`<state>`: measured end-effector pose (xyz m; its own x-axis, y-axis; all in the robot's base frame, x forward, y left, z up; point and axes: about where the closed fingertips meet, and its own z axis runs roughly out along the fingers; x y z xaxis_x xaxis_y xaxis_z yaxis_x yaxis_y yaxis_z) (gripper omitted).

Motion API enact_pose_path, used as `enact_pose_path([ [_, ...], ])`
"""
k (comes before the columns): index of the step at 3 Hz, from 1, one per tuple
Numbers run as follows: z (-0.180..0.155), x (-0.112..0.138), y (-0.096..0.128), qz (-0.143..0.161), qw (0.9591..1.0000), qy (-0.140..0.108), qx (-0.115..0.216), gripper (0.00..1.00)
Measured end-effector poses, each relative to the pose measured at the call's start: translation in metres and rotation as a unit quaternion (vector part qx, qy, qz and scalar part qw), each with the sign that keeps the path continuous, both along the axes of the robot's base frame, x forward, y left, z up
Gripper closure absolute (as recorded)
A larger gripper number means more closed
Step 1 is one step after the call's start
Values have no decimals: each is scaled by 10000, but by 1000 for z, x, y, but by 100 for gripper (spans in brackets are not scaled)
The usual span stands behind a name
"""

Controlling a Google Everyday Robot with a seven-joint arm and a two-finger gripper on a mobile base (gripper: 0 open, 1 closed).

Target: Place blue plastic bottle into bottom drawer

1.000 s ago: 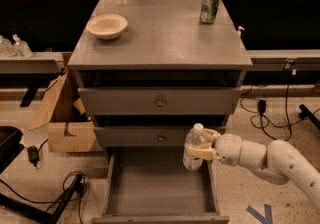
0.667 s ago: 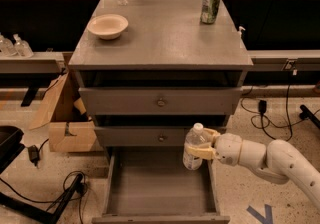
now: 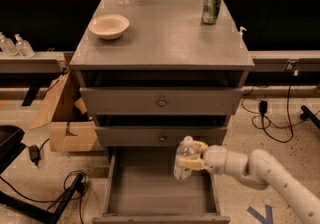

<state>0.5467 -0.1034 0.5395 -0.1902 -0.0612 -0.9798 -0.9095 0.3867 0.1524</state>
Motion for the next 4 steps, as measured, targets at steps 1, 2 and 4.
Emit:
enact_pose_path([
  [1,-88,-3,27,466,9987,51,210,100],
  [2,-164,-2,45,778,9962,150,360,100],
  [4,-271,31,53,784,9963,112,342,100],
])
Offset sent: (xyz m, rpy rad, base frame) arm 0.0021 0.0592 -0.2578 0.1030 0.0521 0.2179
